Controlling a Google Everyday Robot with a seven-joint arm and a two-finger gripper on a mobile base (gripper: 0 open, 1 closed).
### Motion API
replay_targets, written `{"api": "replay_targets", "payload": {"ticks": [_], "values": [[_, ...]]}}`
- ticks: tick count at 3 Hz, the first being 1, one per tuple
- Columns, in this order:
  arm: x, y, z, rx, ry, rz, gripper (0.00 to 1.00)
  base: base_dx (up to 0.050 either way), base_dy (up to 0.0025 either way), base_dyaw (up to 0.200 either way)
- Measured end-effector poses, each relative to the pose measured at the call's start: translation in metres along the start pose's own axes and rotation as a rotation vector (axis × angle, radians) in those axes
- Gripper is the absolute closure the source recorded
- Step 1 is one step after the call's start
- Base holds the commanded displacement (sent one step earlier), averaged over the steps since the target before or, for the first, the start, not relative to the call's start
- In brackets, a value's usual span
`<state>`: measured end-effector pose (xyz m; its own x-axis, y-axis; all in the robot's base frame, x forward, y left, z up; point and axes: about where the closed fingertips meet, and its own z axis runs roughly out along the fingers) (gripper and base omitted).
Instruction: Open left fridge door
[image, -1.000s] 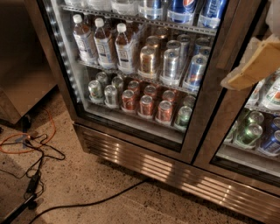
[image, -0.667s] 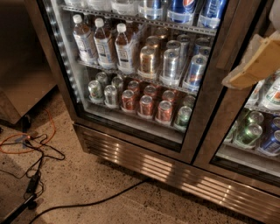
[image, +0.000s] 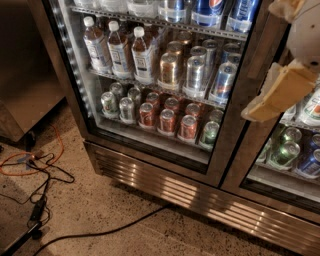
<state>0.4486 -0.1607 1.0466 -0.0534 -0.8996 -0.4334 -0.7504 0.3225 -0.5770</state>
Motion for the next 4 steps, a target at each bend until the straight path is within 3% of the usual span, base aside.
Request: {"api": "replay_targets", "payload": {"ticks": [1,3,4], "values": [[0.003,0.015,0.009,-0.043,0.003,0.012,0.00,0.000,0.00000,0.000],[0.006,0.007,0.006,-0.047,-0.031,0.042,0.00,0.000,0.00000,0.000],[0.040,-0.013,0.004,-0.034,-0.060,0.155,0.00,0.000,0.00000,0.000]]}}
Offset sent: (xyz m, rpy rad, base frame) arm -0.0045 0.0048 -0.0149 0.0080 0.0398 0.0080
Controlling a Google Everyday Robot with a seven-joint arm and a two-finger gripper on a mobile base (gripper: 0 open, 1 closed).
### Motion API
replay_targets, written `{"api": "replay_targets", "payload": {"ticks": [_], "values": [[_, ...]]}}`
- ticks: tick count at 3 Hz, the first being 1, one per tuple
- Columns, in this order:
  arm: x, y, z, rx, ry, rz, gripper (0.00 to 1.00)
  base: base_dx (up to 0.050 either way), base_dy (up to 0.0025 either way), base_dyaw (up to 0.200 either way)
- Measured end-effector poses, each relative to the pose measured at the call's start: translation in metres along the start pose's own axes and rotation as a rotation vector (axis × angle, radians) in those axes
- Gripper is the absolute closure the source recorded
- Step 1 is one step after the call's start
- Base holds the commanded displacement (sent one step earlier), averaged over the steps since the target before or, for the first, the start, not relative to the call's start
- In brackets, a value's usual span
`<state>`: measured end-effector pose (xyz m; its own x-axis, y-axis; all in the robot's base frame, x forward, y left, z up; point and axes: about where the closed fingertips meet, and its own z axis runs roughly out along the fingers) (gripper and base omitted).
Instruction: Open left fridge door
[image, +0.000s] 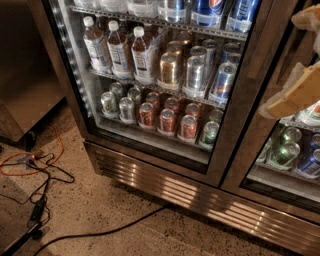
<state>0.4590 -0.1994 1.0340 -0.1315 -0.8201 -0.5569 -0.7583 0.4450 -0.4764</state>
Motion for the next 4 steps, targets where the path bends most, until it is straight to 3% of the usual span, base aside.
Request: {"api": "replay_targets", "payload": {"ticks": [1,4], "values": [[0.0133,-0.0133,0.0007,0.019,0.003,0.059,0.00,0.000,0.00000,0.000],[0.0056,-0.0161,0.0089,0.016,0.015,0.055,0.00,0.000,0.00000,0.000]]}}
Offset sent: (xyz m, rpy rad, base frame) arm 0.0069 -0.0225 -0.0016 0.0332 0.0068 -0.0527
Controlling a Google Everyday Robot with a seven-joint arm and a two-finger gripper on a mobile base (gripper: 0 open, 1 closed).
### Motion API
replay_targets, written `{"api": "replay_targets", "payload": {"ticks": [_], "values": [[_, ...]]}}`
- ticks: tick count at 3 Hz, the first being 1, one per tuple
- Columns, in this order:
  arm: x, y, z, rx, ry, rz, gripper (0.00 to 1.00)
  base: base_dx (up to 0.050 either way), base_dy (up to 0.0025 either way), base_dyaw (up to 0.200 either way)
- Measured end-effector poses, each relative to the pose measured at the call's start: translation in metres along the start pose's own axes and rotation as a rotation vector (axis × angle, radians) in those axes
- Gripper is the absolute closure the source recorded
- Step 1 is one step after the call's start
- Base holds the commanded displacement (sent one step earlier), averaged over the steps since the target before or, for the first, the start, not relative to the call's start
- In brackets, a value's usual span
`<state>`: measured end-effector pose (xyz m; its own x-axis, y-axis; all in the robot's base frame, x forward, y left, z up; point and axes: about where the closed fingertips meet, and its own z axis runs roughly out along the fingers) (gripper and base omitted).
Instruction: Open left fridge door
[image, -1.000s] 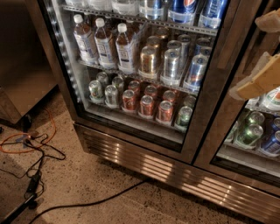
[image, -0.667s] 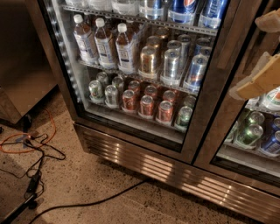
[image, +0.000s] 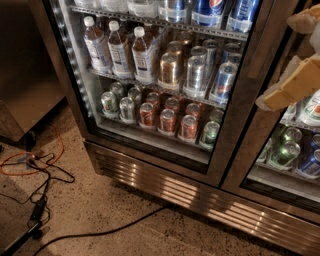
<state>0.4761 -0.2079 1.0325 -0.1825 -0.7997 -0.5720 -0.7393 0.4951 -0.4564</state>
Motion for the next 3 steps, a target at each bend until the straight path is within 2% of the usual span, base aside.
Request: {"api": "replay_targets", "payload": {"ticks": [1,3], "values": [[0.000,0.000,0.000,0.000,0.000,0.000,0.00,0.000,0.00000,0.000],[-0.033,0.003,-0.002,0.026,0.019,-0.107,0.00,0.000,0.00000,0.000]]}}
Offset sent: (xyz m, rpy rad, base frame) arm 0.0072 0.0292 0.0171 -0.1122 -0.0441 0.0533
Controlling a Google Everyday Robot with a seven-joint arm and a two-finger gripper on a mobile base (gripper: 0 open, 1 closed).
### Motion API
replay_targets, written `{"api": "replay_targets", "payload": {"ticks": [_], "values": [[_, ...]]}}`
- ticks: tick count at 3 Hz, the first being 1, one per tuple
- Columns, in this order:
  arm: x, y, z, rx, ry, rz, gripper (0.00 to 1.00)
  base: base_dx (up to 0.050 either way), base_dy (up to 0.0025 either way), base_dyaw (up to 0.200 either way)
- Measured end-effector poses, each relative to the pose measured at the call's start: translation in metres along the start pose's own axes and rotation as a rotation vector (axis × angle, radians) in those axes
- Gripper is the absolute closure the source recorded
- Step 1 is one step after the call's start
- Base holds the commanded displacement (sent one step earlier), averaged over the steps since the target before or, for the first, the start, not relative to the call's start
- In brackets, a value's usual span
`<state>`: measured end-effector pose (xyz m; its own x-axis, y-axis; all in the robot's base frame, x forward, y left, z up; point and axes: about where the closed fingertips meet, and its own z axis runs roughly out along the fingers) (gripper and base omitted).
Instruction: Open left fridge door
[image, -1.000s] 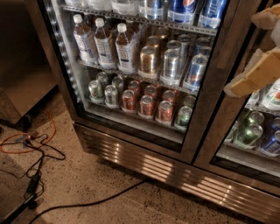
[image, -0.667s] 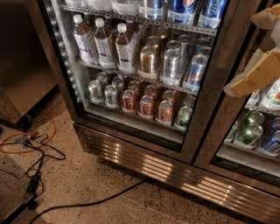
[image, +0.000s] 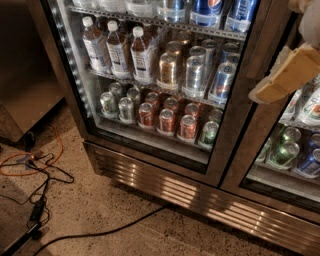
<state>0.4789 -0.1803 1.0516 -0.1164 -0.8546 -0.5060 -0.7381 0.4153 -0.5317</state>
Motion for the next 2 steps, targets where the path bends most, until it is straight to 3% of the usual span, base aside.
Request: {"api": "replay_targets", "payload": {"ticks": [2], "values": [[0.0055,0.0022,0.0010,0.000,0.000,0.000,0.00,0.000,0.00000,0.000]]}}
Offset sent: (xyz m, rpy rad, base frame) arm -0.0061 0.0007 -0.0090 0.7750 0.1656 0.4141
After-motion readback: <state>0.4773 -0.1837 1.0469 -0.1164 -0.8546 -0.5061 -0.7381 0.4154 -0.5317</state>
